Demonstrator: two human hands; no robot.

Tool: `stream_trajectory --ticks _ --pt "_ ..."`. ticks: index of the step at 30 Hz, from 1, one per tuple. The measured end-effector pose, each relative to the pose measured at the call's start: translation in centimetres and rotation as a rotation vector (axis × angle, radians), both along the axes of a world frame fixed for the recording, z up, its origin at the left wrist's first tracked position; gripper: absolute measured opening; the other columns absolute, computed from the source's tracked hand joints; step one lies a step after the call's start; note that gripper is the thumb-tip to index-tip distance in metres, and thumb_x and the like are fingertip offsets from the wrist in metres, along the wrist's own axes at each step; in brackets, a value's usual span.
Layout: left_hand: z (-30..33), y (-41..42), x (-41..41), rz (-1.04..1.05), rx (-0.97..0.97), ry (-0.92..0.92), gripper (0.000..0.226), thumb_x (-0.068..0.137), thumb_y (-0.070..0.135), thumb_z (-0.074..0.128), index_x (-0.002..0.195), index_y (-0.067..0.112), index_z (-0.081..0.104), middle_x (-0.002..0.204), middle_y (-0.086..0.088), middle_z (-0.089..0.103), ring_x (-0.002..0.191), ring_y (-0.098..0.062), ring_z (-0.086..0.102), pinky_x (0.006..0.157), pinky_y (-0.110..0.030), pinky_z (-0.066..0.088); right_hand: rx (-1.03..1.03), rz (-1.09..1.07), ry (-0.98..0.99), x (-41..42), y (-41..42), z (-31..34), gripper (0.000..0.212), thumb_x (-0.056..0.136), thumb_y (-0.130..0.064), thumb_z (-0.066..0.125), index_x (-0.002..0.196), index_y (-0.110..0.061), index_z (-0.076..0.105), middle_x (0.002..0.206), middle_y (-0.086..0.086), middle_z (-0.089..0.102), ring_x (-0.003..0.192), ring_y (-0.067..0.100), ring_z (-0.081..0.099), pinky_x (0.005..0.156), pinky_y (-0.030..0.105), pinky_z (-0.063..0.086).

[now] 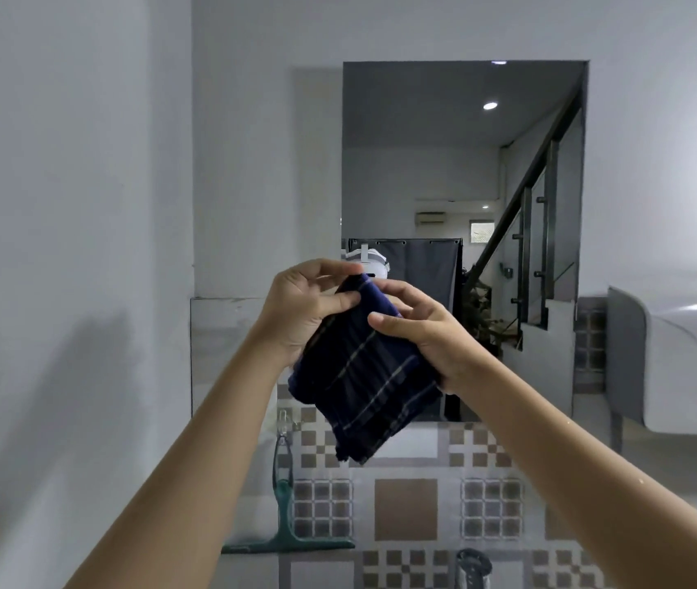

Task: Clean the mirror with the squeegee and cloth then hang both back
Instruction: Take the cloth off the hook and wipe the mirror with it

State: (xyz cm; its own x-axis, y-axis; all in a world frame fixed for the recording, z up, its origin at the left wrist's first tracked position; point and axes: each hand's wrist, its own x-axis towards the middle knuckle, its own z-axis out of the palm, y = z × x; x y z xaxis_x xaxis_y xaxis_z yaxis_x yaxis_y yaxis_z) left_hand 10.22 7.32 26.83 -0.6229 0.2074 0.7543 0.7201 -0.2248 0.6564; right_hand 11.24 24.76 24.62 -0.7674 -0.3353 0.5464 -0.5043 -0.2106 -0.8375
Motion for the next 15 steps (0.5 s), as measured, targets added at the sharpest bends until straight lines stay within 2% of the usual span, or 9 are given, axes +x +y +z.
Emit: stream_trajectory --ticks 2,4,7,10,12,15 --pt "0.0 1.5 0.5 -0.041 -0.011 -0.033 0.027 0.075 -0.014 0.061 0.099 -0.002 0.062 0.113 -0.028 0.062 0.108 -0.036 0.06 0.095 -0.044 0.048 0.015 0.006 0.007 0.6 1.8 0.0 0.033 0.084 -0.001 0.065 0.111 -0.021 0.066 0.111 0.016 0.062 0.094 0.024 0.063 0.102 0.049 0.044" --pt "-0.1 3.2 0.9 -0.016 -0.035 -0.034 0.026 0.075 -0.013 0.061 0.099 -0.003 0.061 0.112 -0.03 0.062 0.105 -0.039 0.061 0.093 -0.045 0.049 0.026 0.006 0.014 1.1 3.8 0.0 0.033 0.087 0.001 0.06 0.112 -0.018 0.065 0.108 0.014 0.065 0.092 0.022 0.065 0.099 0.046 0.046" --pt "-0.3 5.9 1.6 0.09 -0.036 -0.033 0.024 0.072 -0.01 0.067 0.089 0.007 0.069 0.094 -0.021 0.069 0.088 -0.032 0.066 0.085 -0.043 0.053 0.032 -0.044 0.028 1.6 6.6 0.0 0.034 0.086 0.005 0.06 0.113 -0.015 0.063 0.105 0.017 0.067 0.091 0.025 0.065 0.095 0.045 0.05" --pt "-0.5 8.6 1.9 0.122 0.015 -0.079 0.025 0.069 -0.01 0.069 0.076 0.014 0.073 0.08 -0.009 0.073 0.079 -0.027 0.067 0.079 -0.041 0.054 0.035 -0.115 0.112 1.9 9.3 -0.1 0.032 0.084 0.005 0.064 0.107 -0.018 0.064 0.098 0.023 0.065 0.085 0.028 0.065 0.087 0.044 0.054" --pt "-0.6 10.3 2.2 0.178 0.038 -0.064 0.024 0.069 -0.01 0.07 0.073 0.013 0.072 0.075 -0.003 0.074 0.076 -0.023 0.068 0.075 -0.036 0.054 0.078 -0.16 0.197 2.0 11.3 -0.5 0.028 0.083 0.002 0.067 0.103 -0.018 0.066 0.097 0.018 0.067 0.085 0.026 0.066 0.085 0.041 0.055" --pt "-0.3 12.5 2.5 0.285 0.036 -0.001 0.022 0.07 -0.008 0.071 0.075 0.013 0.072 0.07 0.002 0.073 0.073 -0.016 0.068 0.073 -0.029 0.055 0.22 -0.286 0.305 2.0 13.6 -1.6 0.025 0.078 -0.007 0.076 0.098 -0.022 0.07 0.104 0.014 0.068 0.093 0.033 0.068 0.085 0.045 0.057"
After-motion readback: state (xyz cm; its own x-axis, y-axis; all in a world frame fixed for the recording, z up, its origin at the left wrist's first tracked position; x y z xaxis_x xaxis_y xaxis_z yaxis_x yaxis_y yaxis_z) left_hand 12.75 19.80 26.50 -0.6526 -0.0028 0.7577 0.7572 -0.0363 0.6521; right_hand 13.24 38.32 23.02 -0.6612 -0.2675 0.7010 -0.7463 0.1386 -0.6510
